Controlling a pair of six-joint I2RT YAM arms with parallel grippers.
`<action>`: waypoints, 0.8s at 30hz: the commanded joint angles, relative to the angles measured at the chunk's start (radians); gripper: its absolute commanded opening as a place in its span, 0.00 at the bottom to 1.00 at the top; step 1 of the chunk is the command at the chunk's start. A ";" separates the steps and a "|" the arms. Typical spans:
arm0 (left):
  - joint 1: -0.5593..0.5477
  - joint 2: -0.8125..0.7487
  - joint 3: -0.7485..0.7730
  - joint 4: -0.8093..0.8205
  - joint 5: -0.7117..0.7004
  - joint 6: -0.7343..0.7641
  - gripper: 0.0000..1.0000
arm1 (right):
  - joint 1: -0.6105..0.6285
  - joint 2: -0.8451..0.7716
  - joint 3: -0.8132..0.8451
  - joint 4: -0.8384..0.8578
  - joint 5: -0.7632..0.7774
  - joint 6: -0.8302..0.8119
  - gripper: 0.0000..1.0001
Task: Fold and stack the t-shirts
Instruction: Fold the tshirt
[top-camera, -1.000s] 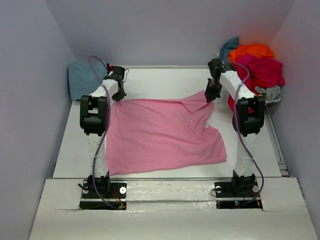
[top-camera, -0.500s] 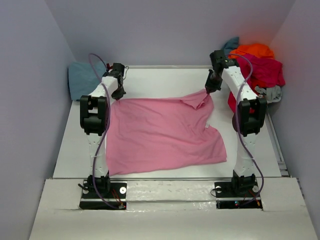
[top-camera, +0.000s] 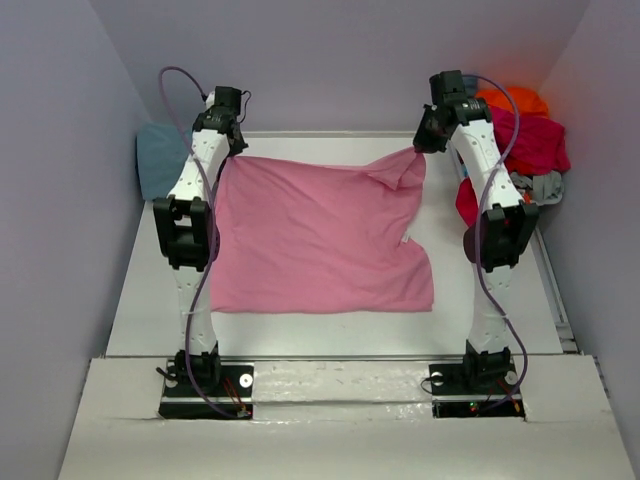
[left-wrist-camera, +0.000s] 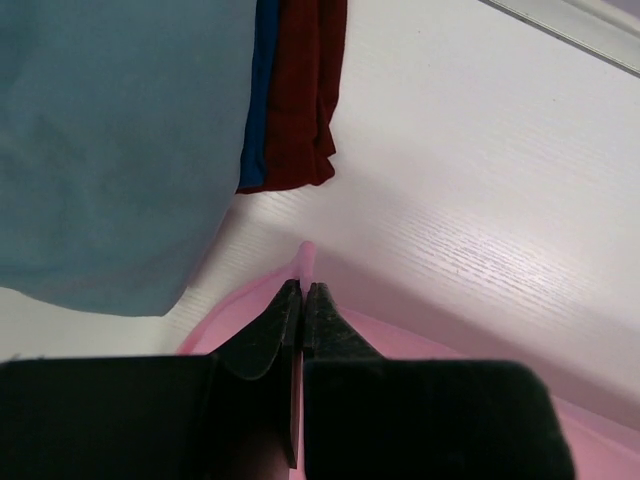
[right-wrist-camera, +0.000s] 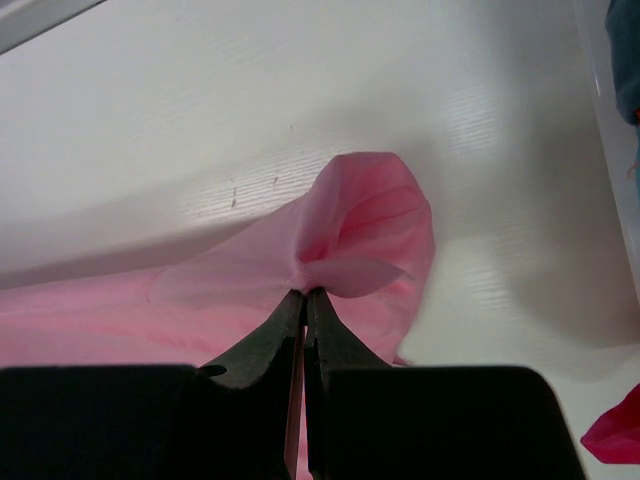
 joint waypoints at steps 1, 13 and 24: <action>-0.003 0.007 0.052 -0.041 -0.048 0.018 0.06 | -0.005 0.031 0.057 0.047 0.002 -0.014 0.07; -0.013 -0.080 -0.043 -0.025 -0.079 0.017 0.06 | -0.005 -0.091 -0.015 0.076 -0.022 -0.026 0.07; -0.022 -0.166 -0.125 -0.019 -0.086 0.010 0.06 | -0.005 -0.303 -0.280 0.148 -0.025 -0.020 0.07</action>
